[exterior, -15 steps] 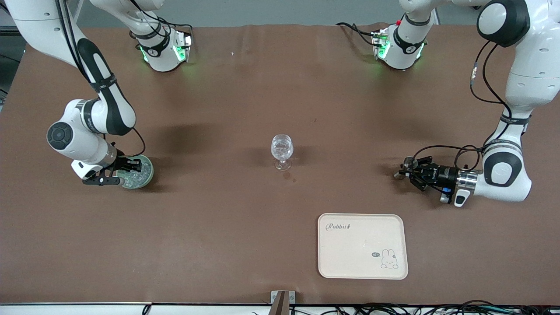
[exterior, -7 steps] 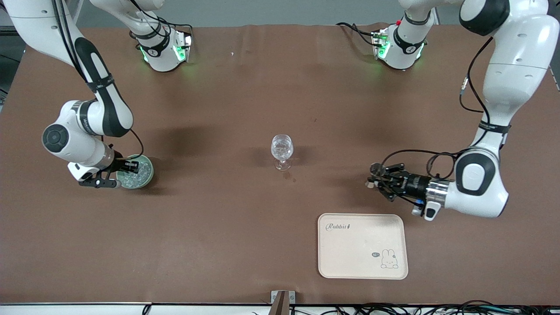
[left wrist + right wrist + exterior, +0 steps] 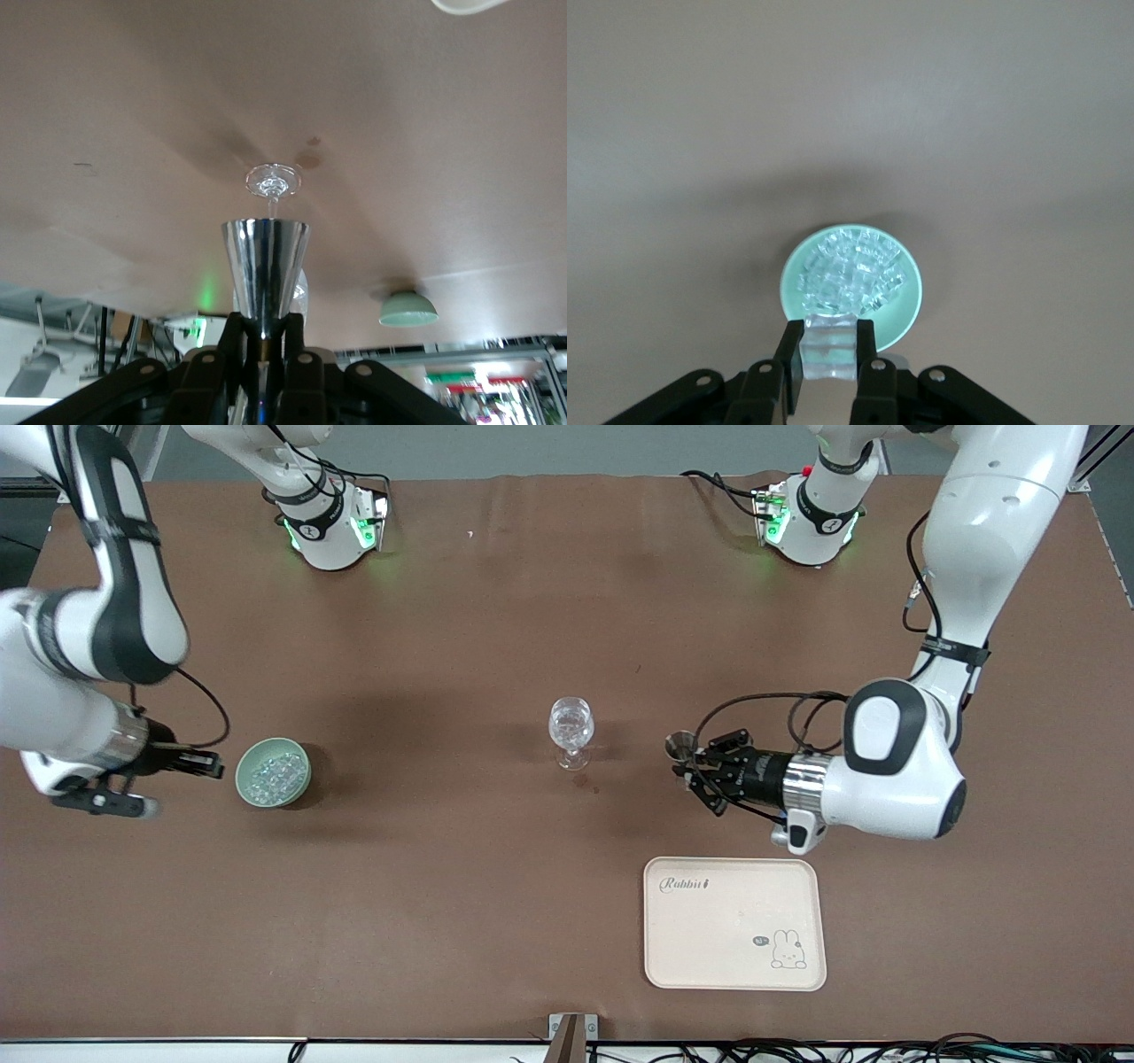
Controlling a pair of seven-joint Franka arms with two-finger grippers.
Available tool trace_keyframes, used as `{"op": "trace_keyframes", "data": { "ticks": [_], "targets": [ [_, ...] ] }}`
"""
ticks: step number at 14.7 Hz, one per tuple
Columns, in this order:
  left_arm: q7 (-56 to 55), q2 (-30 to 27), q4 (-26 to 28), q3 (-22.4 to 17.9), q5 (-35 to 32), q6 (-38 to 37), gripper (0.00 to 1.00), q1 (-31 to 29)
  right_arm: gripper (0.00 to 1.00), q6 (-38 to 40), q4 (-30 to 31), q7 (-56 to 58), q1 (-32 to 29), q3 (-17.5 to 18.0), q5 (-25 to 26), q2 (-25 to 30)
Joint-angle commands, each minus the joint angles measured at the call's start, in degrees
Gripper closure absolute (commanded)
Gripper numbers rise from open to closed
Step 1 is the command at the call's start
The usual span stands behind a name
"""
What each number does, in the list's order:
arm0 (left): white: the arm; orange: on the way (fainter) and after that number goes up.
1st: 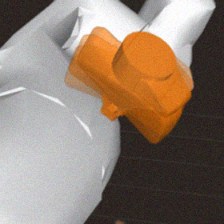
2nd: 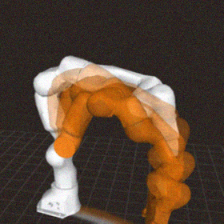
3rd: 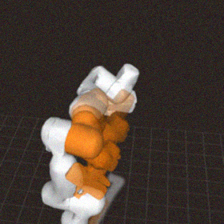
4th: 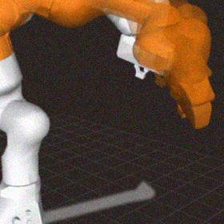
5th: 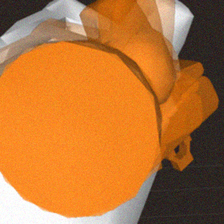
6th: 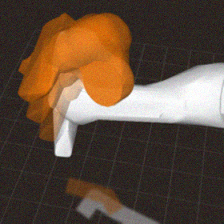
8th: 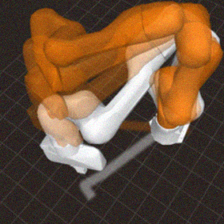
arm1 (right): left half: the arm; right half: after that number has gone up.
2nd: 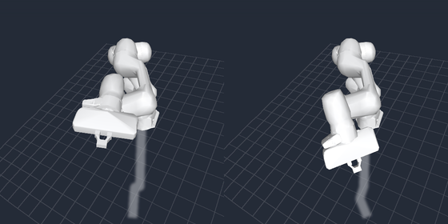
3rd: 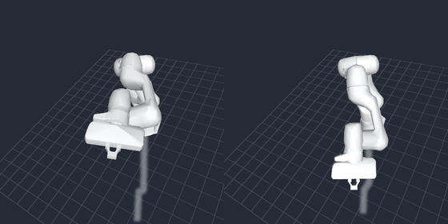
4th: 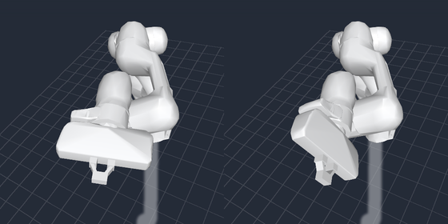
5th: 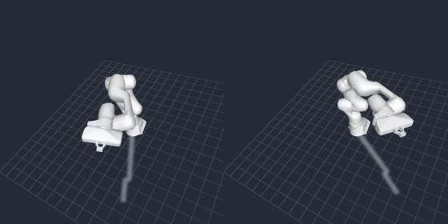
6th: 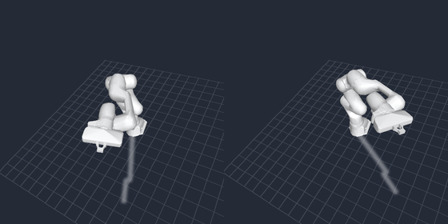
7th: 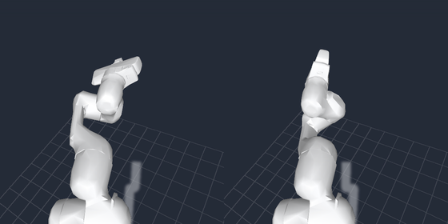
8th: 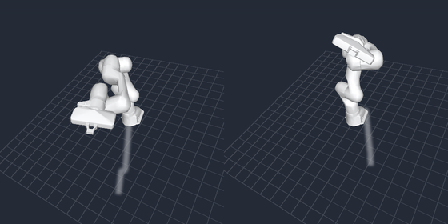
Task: Pour wine and add ice with both arms
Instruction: 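Lift the jigger toward the glass while the right gripper lifts the ice, then tilt the jigger over the wine glass with the left gripper to pour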
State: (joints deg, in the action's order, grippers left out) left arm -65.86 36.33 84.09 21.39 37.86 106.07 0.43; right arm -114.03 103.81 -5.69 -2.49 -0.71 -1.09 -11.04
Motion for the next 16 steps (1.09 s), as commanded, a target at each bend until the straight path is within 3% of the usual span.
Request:
{"op": "trace_keyframes", "data": {
  "ticks": [1, 4, 8, 10, 16],
  "targets": [
    [-6.3, -2.5, 1.3, -0.4, -4.3, 2.2, 1.0, 4.6, 1.0, 5.1, -2.0, -1.3, -0.1, -0.2, 0.0, 6.5],
    [-12.3, -3.5, 1.2, -0.4, -9.1, 6.0, 1.0, 8.8, 1.0, 20.1, -14.8, -0.6, -0.6, -0.9, 0.2, 6.7],
    [-22.1, -3.7, 1.2, -0.5, -19.6, 6.8, 1.0, 14.5, 1.0, 30.2, -22.7, 0.6, -0.9, -1.7, 0.5, 6.9],
    [-26.1, -3.8, 1.0, -0.4, -24.9, 6.8, 1.0, 16.4, 1.0, 31.4, -23.2, 1.4, -2.6, -1.3, 0.0, 8.0],
    [-31.9, -4.8, 0.9, -0.4, -31.5, 6.8, 1.0, 19.0, 1.0, 32.1, -21.7, 1.4, -3.1, -0.5, -0.1, 9.2]
  ]
}}
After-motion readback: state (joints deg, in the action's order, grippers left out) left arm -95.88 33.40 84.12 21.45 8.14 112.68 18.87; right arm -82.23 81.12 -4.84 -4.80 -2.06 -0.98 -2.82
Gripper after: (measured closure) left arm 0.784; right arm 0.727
